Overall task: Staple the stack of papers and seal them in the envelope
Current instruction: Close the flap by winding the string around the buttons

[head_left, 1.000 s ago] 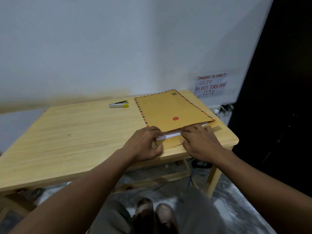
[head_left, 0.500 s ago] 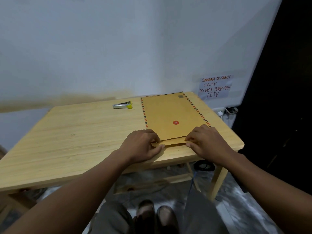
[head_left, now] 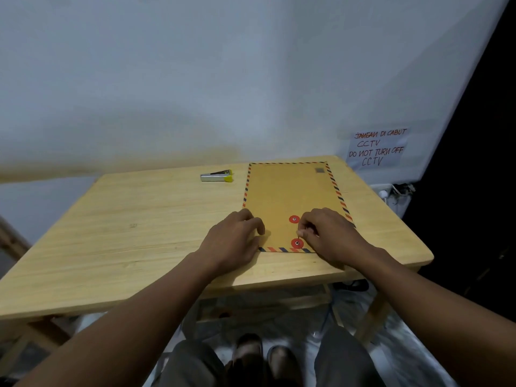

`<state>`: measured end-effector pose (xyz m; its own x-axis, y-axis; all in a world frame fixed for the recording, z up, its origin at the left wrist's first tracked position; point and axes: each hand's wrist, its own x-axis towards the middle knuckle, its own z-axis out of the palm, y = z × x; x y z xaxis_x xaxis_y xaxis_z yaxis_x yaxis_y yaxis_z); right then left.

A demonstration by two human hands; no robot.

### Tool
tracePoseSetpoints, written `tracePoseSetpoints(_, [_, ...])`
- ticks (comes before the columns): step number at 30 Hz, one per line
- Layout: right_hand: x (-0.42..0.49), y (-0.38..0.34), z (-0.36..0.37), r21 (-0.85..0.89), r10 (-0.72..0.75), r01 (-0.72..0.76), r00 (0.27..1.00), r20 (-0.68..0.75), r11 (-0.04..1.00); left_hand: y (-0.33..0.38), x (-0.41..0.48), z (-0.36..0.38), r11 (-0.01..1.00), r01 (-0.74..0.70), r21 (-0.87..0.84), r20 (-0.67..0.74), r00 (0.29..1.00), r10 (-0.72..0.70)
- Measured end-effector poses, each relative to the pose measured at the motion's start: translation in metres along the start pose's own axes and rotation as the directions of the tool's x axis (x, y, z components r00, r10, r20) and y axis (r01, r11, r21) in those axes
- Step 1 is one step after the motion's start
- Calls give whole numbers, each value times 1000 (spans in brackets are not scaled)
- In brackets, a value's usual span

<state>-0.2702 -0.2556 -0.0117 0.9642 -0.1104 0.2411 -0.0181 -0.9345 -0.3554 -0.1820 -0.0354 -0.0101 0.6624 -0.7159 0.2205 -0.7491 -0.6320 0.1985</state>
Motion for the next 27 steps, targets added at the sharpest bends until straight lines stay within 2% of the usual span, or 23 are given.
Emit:
tracePoseSetpoints(4, [-7,8,3,33,-32,34,998,-50,999,7,2,7,995,-100,-30,-9,995,99])
tracePoseSetpoints(8, [-12,16,-4,-2,-77,77,997,13,997,6,2,12,990,-92,-104,-22,996,90])
tracePoseSetpoints(13, [-11,19,-6,39,-8,8,1000,3,999,10,-2,16,990,-77,-120,-72,995,69])
tracePoseSetpoints(17, [-7,14,-3,-50,12,-8,998,69,999,12,-2,16,993,-66,-96,-61,996,60])
tracePoseSetpoints(21, [-2,8,-8,-45,40,-37,997,65,998,12,-2,18,992,-67,-103,-69,996,60])
tracePoseSetpoints(24, [7,-2,-19,-44,2,0,998,66,999,11,-1,17,994,-66,-87,-48,997,62])
tracePoseSetpoints(27, [19,-10,-25,-157,-35,55,991,128,986,12,0,17,994,-65,-84,-49,997,61])
